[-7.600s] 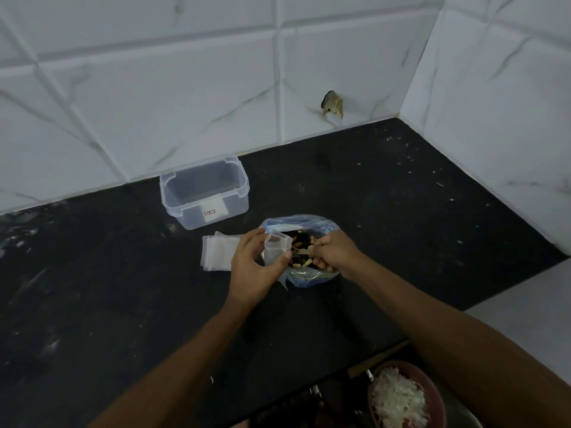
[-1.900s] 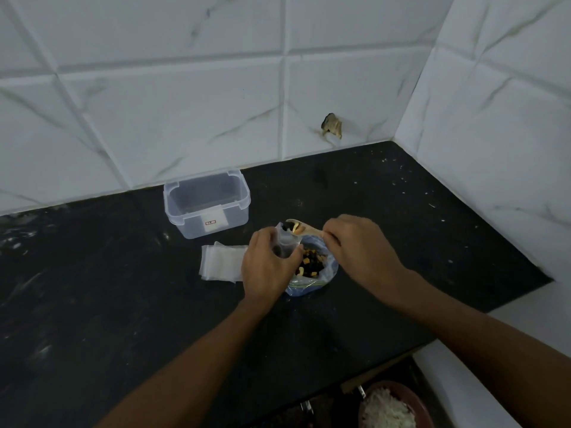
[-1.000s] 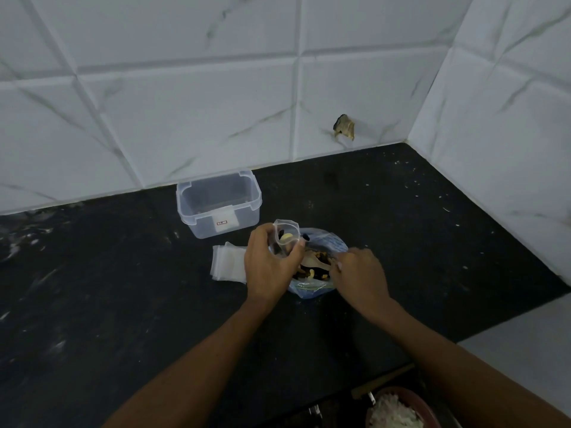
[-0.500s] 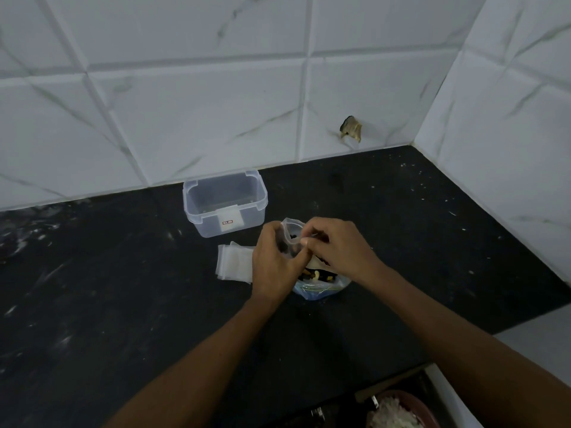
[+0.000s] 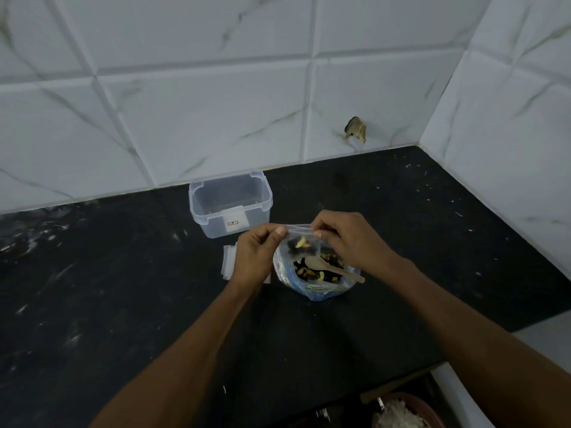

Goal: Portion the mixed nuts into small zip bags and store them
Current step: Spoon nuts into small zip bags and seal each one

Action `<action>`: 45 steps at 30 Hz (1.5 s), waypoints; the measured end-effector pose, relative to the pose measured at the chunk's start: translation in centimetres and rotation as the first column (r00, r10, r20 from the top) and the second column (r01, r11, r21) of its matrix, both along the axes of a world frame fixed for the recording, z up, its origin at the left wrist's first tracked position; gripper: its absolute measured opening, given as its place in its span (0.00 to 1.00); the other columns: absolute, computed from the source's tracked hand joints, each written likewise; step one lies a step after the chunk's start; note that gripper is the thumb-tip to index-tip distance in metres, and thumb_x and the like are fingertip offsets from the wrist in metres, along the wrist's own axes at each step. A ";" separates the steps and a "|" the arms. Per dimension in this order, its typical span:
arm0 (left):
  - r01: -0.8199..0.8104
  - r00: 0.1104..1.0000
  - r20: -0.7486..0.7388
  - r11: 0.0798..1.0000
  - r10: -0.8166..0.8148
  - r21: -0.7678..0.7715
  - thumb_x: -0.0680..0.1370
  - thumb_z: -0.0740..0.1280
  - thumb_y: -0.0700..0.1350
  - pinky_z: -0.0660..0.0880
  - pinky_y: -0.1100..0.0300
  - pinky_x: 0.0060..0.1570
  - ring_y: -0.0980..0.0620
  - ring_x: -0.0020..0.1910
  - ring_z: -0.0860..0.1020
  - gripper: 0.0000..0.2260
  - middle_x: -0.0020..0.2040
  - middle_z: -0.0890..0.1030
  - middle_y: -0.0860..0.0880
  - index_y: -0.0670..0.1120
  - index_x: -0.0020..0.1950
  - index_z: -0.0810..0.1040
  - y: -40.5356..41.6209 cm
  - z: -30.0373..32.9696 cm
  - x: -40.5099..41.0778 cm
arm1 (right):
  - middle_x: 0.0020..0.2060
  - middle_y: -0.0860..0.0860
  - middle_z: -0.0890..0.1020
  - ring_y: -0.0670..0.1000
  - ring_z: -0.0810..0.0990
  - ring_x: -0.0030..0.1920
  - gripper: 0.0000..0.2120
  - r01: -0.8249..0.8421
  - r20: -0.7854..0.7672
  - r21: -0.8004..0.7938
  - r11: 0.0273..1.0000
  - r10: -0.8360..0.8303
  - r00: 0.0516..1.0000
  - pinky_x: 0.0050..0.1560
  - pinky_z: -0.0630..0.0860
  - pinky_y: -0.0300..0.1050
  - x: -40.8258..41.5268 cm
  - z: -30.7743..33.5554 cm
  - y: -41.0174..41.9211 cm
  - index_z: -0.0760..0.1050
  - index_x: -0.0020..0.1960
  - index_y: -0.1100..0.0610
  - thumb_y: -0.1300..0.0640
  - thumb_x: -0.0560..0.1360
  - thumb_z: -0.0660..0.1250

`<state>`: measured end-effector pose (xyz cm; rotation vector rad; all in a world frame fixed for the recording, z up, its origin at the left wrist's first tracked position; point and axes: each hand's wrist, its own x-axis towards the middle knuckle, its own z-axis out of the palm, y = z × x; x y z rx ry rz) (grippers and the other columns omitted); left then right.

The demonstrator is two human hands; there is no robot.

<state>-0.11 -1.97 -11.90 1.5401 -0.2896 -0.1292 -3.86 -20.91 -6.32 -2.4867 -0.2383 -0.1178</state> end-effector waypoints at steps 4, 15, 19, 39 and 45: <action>-0.003 1.000 -0.019 1.000 0.003 -0.004 0.80 0.63 0.38 0.77 0.67 0.44 0.57 0.44 0.82 0.07 0.41 0.85 0.50 0.40 0.49 0.81 0.0 0.3 -0.1 | 0.41 0.46 0.81 0.41 0.80 0.41 0.05 0.092 -0.051 0.146 0.985 -0.085 0.995 0.41 0.75 0.33 0.0 -0.1 0.5 0.76 0.49 0.50 0.59 0.76 0.68; -0.006 0.999 0.040 0.997 0.003 0.082 0.80 0.64 0.38 0.76 0.69 0.41 0.60 0.39 0.81 0.07 0.40 0.83 0.49 0.40 0.47 0.81 -0.8 0.6 -0.6 | 0.35 0.43 0.81 0.35 0.78 0.36 0.04 0.106 -0.085 0.208 0.972 -0.090 0.992 0.38 0.71 0.26 0.1 -0.7 1.0 0.81 0.43 0.53 0.58 0.75 0.69; 0.062 0.998 -0.001 0.997 -0.062 0.038 0.79 0.66 0.36 0.77 0.66 0.43 0.58 0.43 0.82 0.04 0.43 0.83 0.50 0.40 0.50 0.81 -0.6 0.6 -0.3 | 0.35 0.44 0.82 0.37 0.79 0.38 0.04 0.093 -0.089 0.224 0.970 -0.075 0.993 0.39 0.72 0.27 0.1 -0.7 0.9 0.81 0.43 0.52 0.58 0.75 0.69; 0.095 0.988 -0.118 0.995 -0.098 -0.031 0.81 0.63 0.40 0.80 0.61 0.47 0.52 0.45 0.82 0.06 0.42 0.84 0.48 0.42 0.49 0.80 0.1 1.3 0.2 | 0.36 0.51 0.83 0.42 0.81 0.35 0.04 0.184 -0.235 0.437 0.880 -0.086 0.968 0.37 0.77 0.34 -0.5 -0.5 -0.2 0.80 0.46 0.55 0.62 0.76 0.68; 0.192 0.981 -0.001 0.973 -0.193 0.131 0.78 0.67 0.36 0.79 0.61 0.46 0.54 0.45 0.82 0.05 0.46 0.82 0.48 0.42 0.52 0.80 -0.1 1.8 0.7 | 0.34 0.50 0.83 0.41 0.81 0.33 0.04 0.177 -0.187 0.373 0.911 -0.113 0.976 0.36 0.78 0.36 -0.2 -0.5 -0.2 0.80 0.45 0.55 0.61 0.76 0.68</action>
